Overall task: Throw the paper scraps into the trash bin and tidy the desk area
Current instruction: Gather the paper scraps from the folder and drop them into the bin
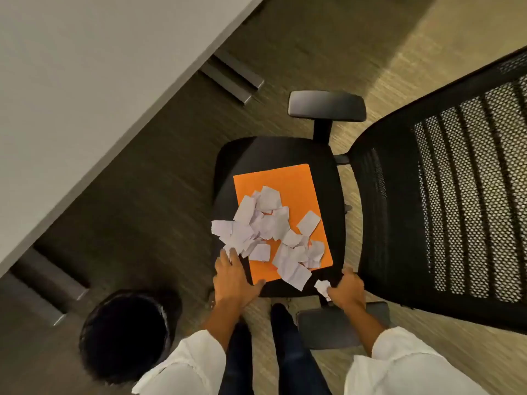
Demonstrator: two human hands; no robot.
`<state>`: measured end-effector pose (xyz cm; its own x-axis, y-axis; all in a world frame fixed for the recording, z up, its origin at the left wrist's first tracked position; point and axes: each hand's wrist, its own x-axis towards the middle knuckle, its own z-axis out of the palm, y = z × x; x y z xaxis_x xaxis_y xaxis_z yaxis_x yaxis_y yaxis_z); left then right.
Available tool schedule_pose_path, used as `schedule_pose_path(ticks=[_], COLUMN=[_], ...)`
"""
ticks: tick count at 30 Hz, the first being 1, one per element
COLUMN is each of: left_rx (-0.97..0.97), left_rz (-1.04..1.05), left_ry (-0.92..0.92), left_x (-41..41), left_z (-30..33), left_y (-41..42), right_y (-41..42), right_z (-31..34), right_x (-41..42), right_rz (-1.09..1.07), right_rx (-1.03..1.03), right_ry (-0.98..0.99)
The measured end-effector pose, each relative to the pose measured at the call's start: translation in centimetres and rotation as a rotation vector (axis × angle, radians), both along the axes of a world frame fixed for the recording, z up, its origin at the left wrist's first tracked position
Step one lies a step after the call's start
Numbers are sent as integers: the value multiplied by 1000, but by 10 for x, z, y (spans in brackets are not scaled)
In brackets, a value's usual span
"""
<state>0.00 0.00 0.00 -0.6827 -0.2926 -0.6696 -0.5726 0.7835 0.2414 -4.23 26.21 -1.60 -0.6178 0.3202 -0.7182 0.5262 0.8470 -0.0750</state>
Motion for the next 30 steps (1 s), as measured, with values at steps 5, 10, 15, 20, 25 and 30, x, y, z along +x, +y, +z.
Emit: schedule_pose_path(ticks=[5, 10, 15, 20, 25, 30], left_rx=[-38, -39, -77, -32, -23, 21], left_rz=[155, 144, 115, 209, 333, 318], left_ry=[37, 189, 335, 391, 372, 409], left_x=[-14, -18, -24, -19, -16, -17], left_z=[-40, -61, -66, -69, -77, -80], left_y=[1, -3, -17, -25, -17, -11], right_y=[11, 17, 26, 21, -33, -56], right_z=[-47, -82, -92, -69, -70, -82], right_x=[-12, -12, -24, -48, -27, -1], right_rz=[31, 82, 21, -318, -270, -259], right_rx=[21, 42, -56, -337, -412, -337], right_ry=[-126, -189, -231, -39, 69, 189])
